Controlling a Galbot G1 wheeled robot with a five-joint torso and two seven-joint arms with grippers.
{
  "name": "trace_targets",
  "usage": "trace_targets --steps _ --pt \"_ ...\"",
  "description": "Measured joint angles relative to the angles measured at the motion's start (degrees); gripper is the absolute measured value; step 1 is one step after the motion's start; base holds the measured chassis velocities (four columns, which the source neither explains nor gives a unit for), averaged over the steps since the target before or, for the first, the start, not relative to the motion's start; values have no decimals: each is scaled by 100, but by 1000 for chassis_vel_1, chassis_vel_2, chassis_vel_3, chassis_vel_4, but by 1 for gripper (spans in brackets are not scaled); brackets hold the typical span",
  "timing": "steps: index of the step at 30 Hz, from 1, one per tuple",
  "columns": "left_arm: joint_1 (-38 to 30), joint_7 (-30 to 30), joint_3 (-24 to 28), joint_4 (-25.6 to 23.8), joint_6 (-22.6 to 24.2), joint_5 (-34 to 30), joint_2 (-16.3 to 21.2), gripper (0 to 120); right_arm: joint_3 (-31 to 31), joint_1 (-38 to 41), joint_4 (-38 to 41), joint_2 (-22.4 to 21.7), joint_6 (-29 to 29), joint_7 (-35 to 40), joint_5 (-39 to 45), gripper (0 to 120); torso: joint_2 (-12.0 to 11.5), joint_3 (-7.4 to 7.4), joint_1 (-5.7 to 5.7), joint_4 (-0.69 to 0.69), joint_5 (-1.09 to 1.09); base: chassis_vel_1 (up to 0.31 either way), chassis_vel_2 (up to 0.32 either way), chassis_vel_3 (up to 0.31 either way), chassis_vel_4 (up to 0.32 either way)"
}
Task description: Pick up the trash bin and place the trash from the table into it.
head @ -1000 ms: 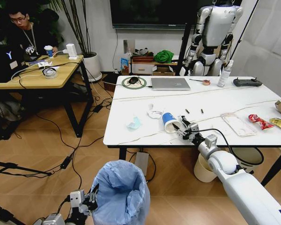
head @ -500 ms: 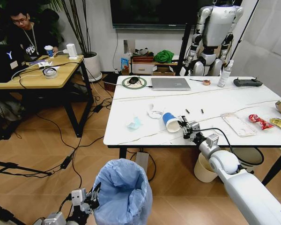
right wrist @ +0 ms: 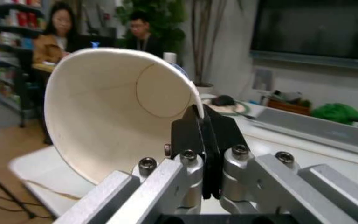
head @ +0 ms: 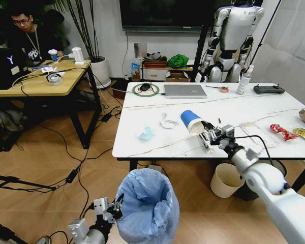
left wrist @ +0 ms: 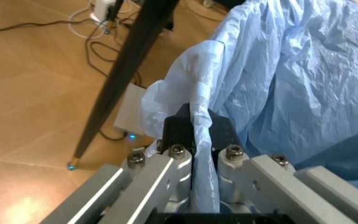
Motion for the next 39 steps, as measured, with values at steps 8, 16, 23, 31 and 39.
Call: trace_targets --steps 8,16,23,31,39 --pt "-264 -55 73 18 11 -360 167 0 -969 217 683 -314 -16 -89 319 0 0 0 0 3 1 0 0 0 0" --pt "-193 -40 -81 -21 39 -410 145 0 -2195 486 427 -465 382 -478 55 0 0 0 1 2 2 0 0 0 0" --pt "-69 -25 -209 -63 40 -341 20 0 -2359 511 337 -486 498 -868 -129 0 0 0 1 3 -1 0 0 0 0" --pt "-49 -25 -235 -96 50 -279 -37 0 -2244 345 298 -487 587 -1014 -380 0 0 0 1 2 1 0 0 0 0" --pt "-31 -40 -270 -156 69 -271 -39 0 -2081 229 290 -506 655 -1073 -500 11 0 0 1 2 1 0 0 0 0"
